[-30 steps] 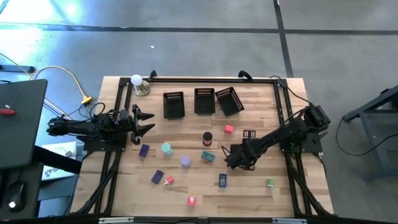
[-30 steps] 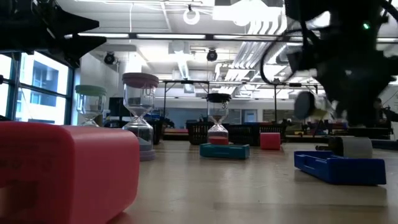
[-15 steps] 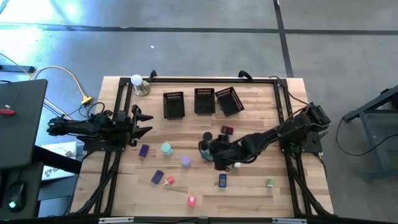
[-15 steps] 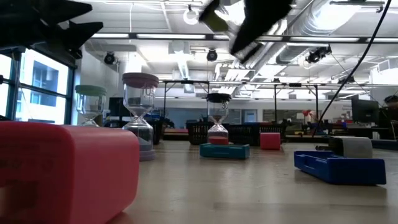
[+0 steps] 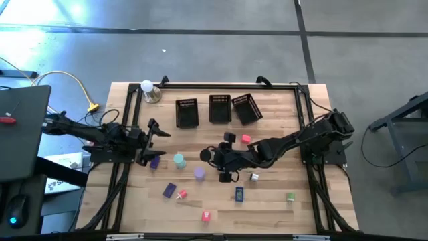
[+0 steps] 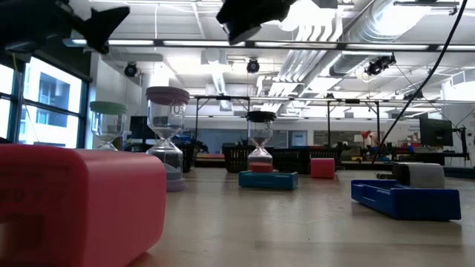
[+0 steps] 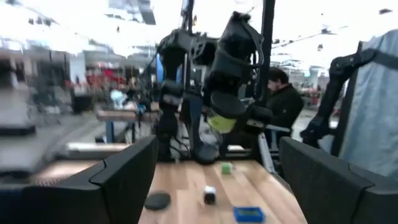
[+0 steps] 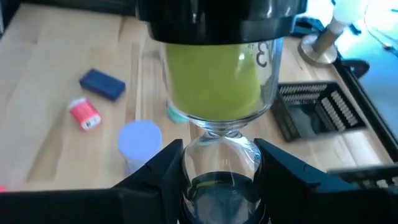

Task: Pick & Place Office items
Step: Put the light green hourglass into the left black bin

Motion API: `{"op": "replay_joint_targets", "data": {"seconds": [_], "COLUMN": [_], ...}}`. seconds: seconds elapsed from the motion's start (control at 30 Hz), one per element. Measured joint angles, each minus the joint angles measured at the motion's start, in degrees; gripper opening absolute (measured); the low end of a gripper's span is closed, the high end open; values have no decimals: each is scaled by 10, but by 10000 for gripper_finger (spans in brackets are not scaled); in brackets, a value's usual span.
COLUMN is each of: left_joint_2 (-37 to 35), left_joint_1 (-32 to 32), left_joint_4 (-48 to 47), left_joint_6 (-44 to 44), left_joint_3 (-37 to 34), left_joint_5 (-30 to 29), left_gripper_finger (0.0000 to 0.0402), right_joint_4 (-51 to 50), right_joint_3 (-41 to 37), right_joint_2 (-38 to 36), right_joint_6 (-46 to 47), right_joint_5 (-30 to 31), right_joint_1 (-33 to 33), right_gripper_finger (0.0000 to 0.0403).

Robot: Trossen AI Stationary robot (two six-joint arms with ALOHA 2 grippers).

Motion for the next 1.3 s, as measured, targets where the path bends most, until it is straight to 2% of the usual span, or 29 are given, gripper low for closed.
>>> {"op": "replay_joint_targets", "data": {"seconds": [0.17,0.27,0.5,0.63,0.77,0.97,1.17,1.3], "left_joint_2": [139,222,361,419,454,471,471,470], "left_joint_1": [-16,-24,-46,-54,-53,-53,-66,-78], "left_joint_4": [42,76,225,354,424,403,371,371], "left_joint_6": [98,127,75,46,101,114,31,33], "left_joint_3": [62,99,120,120,121,135,167,167], "left_joint_5": [-18,-16,3,-10,-14,-71,-151,-168], "left_gripper_finger": [328,329,329,329,329,328,328,328], "right_joint_4": [45,71,82,82,82,82,81,81], "right_joint_3": [0,0,0,0,0,0,0,0], "right_joint_2": [0,0,0,0,0,0,0,0], "right_joint_6": [-3,-8,-12,-13,-13,-4,-3,-3], "right_joint_5": [-34,-57,-71,-71,-72,-89,-89,-88], "right_joint_1": [-11,-18,-27,-27,-27,-27,-27,-27], "right_gripper_finger": [164,159,166,159,163,161,167,169]}}
